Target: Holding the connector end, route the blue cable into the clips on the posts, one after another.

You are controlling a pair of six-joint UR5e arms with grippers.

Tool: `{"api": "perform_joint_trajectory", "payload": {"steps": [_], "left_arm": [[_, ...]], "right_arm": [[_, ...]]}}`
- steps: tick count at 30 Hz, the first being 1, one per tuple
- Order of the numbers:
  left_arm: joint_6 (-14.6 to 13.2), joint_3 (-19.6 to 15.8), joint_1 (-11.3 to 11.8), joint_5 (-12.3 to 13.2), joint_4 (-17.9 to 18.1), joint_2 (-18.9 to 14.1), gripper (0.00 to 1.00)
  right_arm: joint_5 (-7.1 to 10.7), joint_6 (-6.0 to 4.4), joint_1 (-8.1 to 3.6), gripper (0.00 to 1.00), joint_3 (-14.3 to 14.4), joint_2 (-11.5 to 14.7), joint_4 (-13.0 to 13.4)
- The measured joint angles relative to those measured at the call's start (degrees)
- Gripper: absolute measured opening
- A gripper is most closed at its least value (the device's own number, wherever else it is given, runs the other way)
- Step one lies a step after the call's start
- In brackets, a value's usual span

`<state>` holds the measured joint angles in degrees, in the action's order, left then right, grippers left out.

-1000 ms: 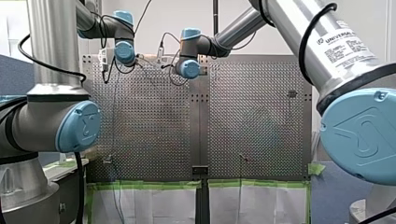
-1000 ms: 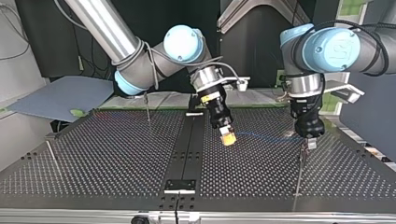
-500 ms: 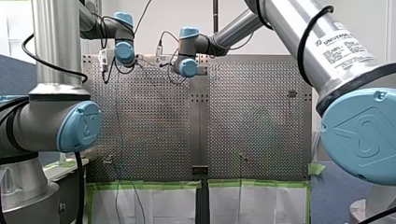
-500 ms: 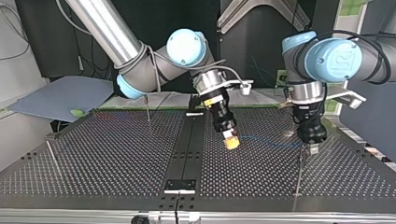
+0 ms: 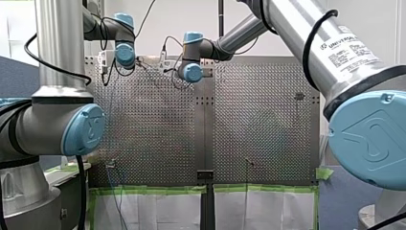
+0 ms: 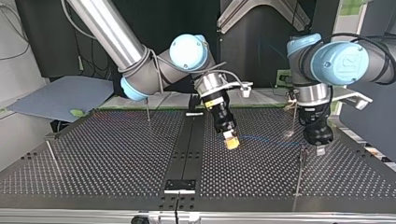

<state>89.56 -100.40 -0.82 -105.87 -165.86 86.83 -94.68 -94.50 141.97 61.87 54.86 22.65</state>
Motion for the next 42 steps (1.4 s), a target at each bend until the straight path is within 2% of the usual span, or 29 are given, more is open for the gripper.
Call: {"api": "perform_joint_trajectory", "payload": {"steps": [14, 26, 32, 42], "left_arm": [[1.1, 2.3, 2.9, 4.1, 0.1, 1.8, 0.0], [1.8, 3.3, 5.3, 6.6, 0.6, 3.5, 0.0], [2.6, 4.0, 6.4, 8.7, 0.9, 3.7, 0.0], [3.8, 5.7, 6.8, 11.0, 0.8, 4.4, 0.0]], "right_arm": [[0.02, -0.01, -0.81, 0.0, -1.3, -0.4, -0.1], [0.49, 0.14, -1.32, 0.0, -2.3, -2.1, -0.1], [1.44, 0.39, -1.39, 0.0, -3.7, -2.4, -0.1], [2.82, 0.59, -1.77, 0.0, -5.1, -2.8, 0.1]]}}
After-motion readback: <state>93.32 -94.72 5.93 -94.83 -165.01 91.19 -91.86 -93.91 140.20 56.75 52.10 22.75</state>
